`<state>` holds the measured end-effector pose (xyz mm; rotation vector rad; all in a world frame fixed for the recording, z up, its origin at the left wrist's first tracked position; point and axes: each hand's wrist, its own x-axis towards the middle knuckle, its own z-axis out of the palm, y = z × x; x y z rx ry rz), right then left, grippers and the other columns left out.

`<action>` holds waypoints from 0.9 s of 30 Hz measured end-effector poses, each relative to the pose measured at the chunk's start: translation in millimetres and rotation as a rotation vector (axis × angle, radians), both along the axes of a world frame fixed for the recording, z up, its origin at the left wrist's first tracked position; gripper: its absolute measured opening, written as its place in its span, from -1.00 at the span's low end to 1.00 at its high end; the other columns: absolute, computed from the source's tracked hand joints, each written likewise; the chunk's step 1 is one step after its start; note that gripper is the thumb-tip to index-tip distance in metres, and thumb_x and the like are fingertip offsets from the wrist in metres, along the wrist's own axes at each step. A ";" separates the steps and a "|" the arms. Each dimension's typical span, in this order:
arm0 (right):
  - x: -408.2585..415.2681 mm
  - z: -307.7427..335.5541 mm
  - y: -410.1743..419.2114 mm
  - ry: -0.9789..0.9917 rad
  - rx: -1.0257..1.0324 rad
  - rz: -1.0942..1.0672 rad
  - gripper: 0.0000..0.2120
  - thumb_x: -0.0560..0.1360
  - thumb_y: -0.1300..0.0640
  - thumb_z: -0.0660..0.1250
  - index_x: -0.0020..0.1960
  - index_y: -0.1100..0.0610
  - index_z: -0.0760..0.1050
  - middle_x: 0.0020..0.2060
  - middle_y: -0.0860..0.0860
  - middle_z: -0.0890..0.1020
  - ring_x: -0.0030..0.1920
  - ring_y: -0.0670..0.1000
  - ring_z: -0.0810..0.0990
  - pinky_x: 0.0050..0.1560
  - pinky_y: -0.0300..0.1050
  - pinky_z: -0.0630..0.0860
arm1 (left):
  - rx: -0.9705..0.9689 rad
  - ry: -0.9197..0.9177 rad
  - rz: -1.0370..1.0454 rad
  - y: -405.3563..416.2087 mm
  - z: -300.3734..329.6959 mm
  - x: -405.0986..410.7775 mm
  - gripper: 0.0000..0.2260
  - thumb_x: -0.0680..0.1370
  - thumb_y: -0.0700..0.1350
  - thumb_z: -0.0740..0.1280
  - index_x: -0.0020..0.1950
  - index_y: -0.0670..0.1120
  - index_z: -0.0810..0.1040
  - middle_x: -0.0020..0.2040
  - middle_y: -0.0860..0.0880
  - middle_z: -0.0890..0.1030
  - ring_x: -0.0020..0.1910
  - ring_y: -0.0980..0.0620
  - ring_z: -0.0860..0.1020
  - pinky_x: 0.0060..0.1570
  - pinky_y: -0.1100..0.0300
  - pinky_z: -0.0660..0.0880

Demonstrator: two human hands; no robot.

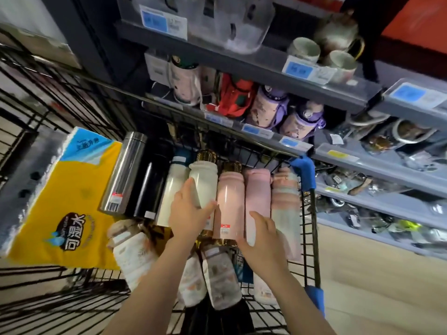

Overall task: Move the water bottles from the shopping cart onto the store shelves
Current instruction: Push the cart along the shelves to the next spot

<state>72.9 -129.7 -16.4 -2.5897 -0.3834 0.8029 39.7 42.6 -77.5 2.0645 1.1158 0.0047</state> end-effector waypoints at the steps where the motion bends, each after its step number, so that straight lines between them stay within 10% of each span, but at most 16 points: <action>1: -1.0 -0.5 2.3 -0.007 -0.008 -0.003 -0.40 0.55 -0.10 0.25 0.51 -0.06 0.10 0.43 -0.01 0.24 0.35 0.07 0.31 0.32 -0.08 0.28 | -0.009 -0.013 0.008 0.7 -0.7 -0.9 -0.22 0.44 0.15 0.46 0.55 0.05 0.15 0.37 -0.09 0.42 0.27 -0.12 0.45 0.07 -0.01 0.46; 9: 12.4 -4.9 46.0 -0.061 -0.061 0.033 -0.37 0.56 -0.11 0.25 0.51 -0.07 0.02 0.42 0.03 0.25 0.36 0.08 0.32 0.10 -0.07 0.37 | 0.029 -0.124 0.067 20.5 16.1 -20.7 -0.29 0.44 0.13 0.46 0.52 0.10 0.24 0.36 -0.03 0.46 0.30 -0.05 0.44 0.03 0.05 0.44; 27: 5.0 -41.5 92.4 -0.285 -0.171 -0.074 -0.19 0.44 -0.14 0.41 0.52 -0.02 0.05 0.44 0.12 0.19 0.38 0.18 0.23 0.34 0.01 0.25 | 0.044 -0.186 0.183 37.7 37.5 -80.2 -0.27 0.39 0.11 0.52 0.50 0.09 0.29 0.40 0.02 0.43 0.33 -0.02 0.41 0.09 0.01 0.44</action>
